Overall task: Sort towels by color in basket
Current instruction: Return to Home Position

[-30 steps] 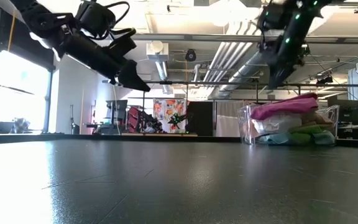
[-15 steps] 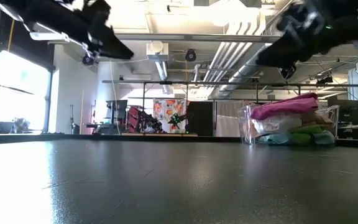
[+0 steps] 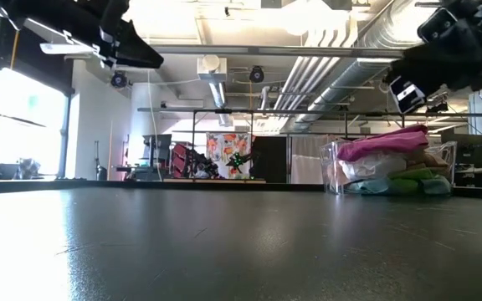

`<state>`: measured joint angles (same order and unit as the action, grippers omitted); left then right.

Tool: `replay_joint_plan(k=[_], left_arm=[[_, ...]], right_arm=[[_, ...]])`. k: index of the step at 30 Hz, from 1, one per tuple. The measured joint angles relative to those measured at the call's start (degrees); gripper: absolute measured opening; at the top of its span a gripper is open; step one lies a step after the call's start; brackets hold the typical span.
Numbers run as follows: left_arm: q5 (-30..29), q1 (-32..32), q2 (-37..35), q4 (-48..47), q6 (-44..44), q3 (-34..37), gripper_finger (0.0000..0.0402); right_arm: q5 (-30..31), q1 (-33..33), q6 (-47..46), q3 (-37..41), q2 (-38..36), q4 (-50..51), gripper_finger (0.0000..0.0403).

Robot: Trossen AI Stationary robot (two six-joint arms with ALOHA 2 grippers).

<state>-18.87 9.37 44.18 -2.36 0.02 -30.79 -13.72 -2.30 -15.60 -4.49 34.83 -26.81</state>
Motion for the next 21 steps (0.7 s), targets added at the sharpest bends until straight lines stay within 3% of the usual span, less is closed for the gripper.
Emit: replay_joint_plan(k=[16, 21], left_arm=[[-1.2, 0.0, -0.4, 2.5, 3.4, 0.0, 0.0119], [1.4, 1.9, -1.7, 3.2, 2.8, 0.0, 0.0119]], right_arm=[[0.6, 0.0, 4.0, 0.2, -21.7, 25.6, 0.0073], [0.7, 0.0, 5.2, 0.2, -29.0, 30.9, 0.0073]])
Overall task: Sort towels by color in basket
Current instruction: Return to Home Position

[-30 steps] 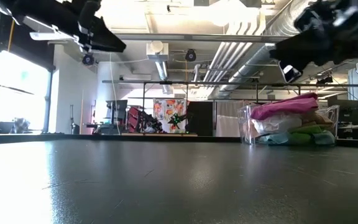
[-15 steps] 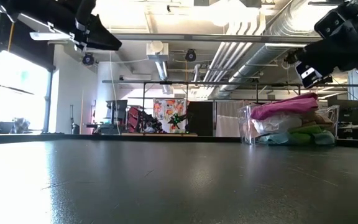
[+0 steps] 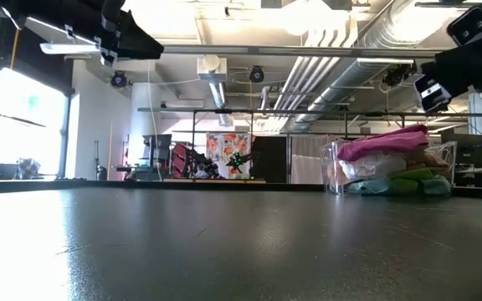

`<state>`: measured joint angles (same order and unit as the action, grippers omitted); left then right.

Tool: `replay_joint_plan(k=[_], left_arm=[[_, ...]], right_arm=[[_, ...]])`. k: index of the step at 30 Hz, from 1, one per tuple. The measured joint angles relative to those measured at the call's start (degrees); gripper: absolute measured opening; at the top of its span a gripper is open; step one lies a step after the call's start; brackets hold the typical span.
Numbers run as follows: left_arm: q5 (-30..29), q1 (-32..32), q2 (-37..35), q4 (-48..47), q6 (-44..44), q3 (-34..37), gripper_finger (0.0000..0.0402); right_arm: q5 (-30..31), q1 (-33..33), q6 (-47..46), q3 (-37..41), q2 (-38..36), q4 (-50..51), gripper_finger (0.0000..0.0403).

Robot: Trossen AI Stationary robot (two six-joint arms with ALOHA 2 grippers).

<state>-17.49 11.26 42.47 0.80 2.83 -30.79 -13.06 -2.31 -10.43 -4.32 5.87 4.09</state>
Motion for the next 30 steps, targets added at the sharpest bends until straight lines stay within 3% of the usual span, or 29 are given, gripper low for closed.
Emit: replay_joint_plan(k=[7, 14, 20, 23, 27, 30], left_arm=[[11.1, 7.8, -2.5, -1.3, -0.2, 0.0, 0.0119], [13.2, 12.5, -4.5, -2.8, -0.3, 0.6, 0.0119], [17.0, 14.8, -8.5, 7.3, 2.2, 8.8, 0.0119], [17.8, 16.2, -12.2, 7.2, 3.8, 13.0, 0.0119], [23.1, 17.7, -19.3, 7.2, 6.1, 17.7, 0.0119], [23.0, 17.8, -25.6, 6.1, 7.5, 21.2, 0.0119]], right_arm=[[2.1, 0.0, 1.3, 0.0, -5.8, -0.1, 0.0073], [11.4, 0.0, -0.1, 3.7, -5.6, -7.3, 0.0073], [12.9, -0.3, -1.6, 3.8, -5.2, -6.0, 0.0073], [13.1, -0.3, -2.3, 3.8, -5.2, -5.2, 0.0073], [14.2, -0.3, -3.7, 3.8, -5.1, -5.1, 0.0073], [14.2, -0.3, -3.7, 3.8, -5.1, -5.1, 0.0073]])
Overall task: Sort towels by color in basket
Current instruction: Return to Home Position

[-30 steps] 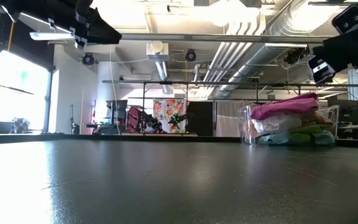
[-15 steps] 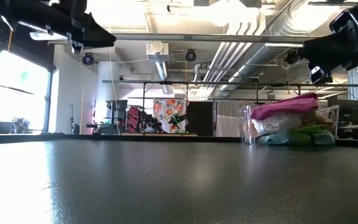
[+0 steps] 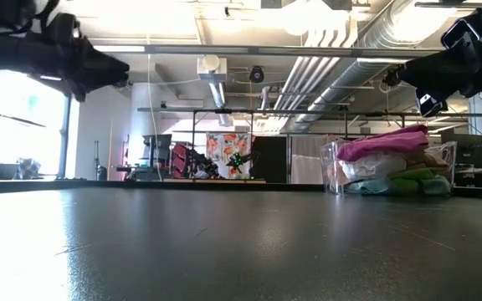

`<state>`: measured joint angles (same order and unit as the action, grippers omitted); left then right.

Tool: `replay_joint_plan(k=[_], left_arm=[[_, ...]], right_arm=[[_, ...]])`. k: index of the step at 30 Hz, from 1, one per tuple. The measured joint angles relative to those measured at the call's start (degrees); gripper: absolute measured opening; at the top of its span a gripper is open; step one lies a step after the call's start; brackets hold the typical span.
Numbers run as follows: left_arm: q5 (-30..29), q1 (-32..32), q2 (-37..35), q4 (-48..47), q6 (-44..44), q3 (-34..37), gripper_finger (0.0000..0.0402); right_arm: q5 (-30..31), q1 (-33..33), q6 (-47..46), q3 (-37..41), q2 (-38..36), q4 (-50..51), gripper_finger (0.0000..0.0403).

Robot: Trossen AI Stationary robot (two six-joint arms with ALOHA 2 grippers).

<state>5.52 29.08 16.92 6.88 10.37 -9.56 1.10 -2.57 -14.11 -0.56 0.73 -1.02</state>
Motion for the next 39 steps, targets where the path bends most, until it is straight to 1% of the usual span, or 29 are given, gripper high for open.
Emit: replay_joint_plan(k=[2, 5, 7, 10, 13, 16, 19, 21, 23, 29, 33, 39], left_arm=[[-1.0, -1.3, -3.3, 2.2, 2.5, 2.9, 0.0117], [-1.1, -6.4, -6.4, 11.8, 3.8, 8.8, 0.0102], [-3.2, -11.0, -7.6, 10.3, 1.4, 8.5, 0.0083], [-8.2, -17.8, -8.3, 10.1, -4.6, 8.5, 0.0049], [-11.8, -22.6, -8.9, 8.1, -8.2, 8.7, 0.0011], [-16.0, -25.5, -9.4, 3.9, -9.3, 8.9, 0.0005], [-19.9, -26.4, -9.4, 0.3, -10.0, 8.9, 0.0001], [-21.2, -26.4, -9.4, -1.6, -10.1, 8.9, 0.0002], [-21.3, -26.4, -9.3, -3.9, -11.1, 8.9, 0.0003], [-21.3, -26.4, -8.3, -4.1, -16.4, 8.9, 0.0003], [-21.0, -26.4, -7.5, -4.1, -12.2, 8.9, 0.0005], [-20.9, -26.4, -6.0, -4.1, -12.6, 8.9, 0.0005]], right_arm=[[0.0, 0.0, 0.0, 0.0, 0.0, 0.0, 0.0073], [0.0, 0.0, 0.0, 0.0, 0.0, 0.0, 0.0073], [0.0, 0.0, 0.0, 0.0, 0.0, 0.0, 0.0073], [0.0, 0.0, 0.0, 0.0, 0.0, 0.0, 0.0073], [0.0, 0.0, 0.0, 0.0, 0.0, 0.0, 0.0073], [0.0, 0.0, 0.0, 0.0, 0.0, 0.0, 0.0073], [0.0, 0.0, 0.0, 0.0, 0.0, 0.0, 0.0073], [0.0, 0.0, 0.0, 0.0, 0.0, 0.0, 0.0073], [0.0, 0.0, 0.0, 0.0, 0.0, 0.0, 0.0073], [0.0, 0.0, 0.0, 0.0, 0.0, 0.0, 0.0073], [0.0, 0.0, 0.0, 0.0, 0.0, 0.0, 0.0073], [0.0, 0.0, 0.0, 0.0, 0.0, 0.0, 0.0073]])
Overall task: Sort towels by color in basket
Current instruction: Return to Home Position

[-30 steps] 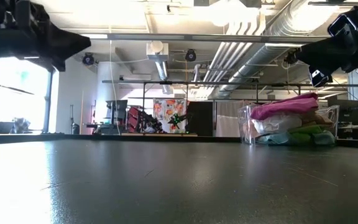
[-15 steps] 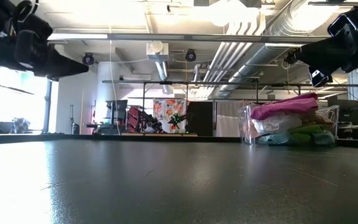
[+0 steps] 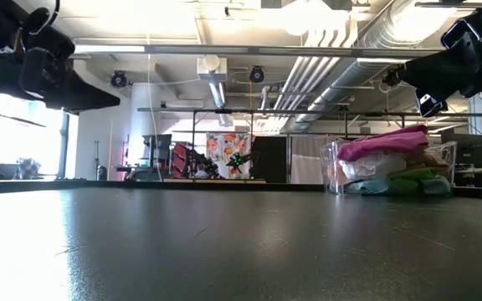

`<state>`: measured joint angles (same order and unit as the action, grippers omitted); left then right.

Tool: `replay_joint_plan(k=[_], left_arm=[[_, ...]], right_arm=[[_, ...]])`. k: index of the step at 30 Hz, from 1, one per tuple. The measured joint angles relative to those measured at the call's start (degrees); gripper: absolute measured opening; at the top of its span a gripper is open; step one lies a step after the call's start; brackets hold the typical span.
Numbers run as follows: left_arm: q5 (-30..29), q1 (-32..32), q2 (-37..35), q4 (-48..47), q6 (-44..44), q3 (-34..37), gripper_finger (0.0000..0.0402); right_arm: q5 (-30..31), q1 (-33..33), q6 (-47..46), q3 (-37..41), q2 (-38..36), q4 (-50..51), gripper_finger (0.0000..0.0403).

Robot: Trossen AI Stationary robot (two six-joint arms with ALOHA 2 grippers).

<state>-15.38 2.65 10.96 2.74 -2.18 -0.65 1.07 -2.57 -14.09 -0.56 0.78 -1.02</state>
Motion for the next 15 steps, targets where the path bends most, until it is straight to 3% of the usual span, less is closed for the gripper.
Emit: replay_joint_plan(k=[6, 10, 15], left_arm=[[1.8, 0.0, 1.5, -0.1, 1.4, 0.0, 0.0005], [5.8, 0.0, 1.7, -0.8, -4.1, 0.0, 0.0005], [5.9, 0.0, 1.9, -0.9, -8.4, 0.0, 0.0005]], right_arm=[[0.0, 0.0, 0.0, 0.0, 0.0, 0.0, 0.0073], [0.0, 0.0, 0.0, 0.0, 0.0, 0.0, 0.0073], [0.0, 0.0, 0.0, 0.0, 0.0, 0.0, 0.0073]])
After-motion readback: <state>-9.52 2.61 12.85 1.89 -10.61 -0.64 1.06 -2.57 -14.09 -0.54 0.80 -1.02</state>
